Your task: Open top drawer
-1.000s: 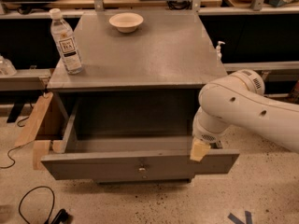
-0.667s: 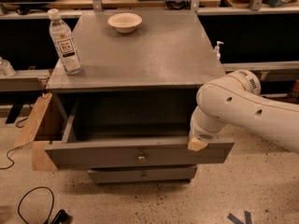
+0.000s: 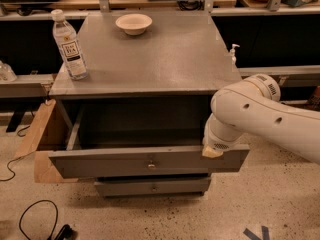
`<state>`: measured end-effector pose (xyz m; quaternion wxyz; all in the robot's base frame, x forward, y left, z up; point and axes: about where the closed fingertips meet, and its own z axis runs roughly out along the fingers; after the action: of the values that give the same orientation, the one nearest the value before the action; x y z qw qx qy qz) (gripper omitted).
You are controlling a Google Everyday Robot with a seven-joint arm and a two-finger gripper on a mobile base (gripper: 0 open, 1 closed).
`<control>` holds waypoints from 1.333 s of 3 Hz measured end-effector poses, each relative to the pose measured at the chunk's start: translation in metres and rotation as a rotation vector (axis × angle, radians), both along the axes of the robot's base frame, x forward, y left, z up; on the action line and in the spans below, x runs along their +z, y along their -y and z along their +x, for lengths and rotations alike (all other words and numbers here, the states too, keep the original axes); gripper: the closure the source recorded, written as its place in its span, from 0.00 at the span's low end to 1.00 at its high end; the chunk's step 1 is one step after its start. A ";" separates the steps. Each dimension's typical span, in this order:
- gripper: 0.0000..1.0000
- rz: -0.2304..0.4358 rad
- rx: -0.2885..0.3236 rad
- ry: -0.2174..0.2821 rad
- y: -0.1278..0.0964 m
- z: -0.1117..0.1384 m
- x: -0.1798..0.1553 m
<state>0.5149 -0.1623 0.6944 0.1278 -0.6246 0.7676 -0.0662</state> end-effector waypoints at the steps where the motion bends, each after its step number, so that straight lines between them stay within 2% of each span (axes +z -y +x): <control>1: 0.45 -0.010 0.006 -0.014 -0.002 0.002 -0.001; 3: 0.01 -0.087 0.001 -0.070 0.004 0.022 0.035; 4: 1.00 -0.114 -0.007 -0.072 0.013 0.032 0.057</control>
Offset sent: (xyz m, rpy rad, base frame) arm 0.0223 0.0013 0.0330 -0.1157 0.0882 0.0199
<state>0.5473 -0.1755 0.7517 0.0641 -0.6300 0.7690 -0.0875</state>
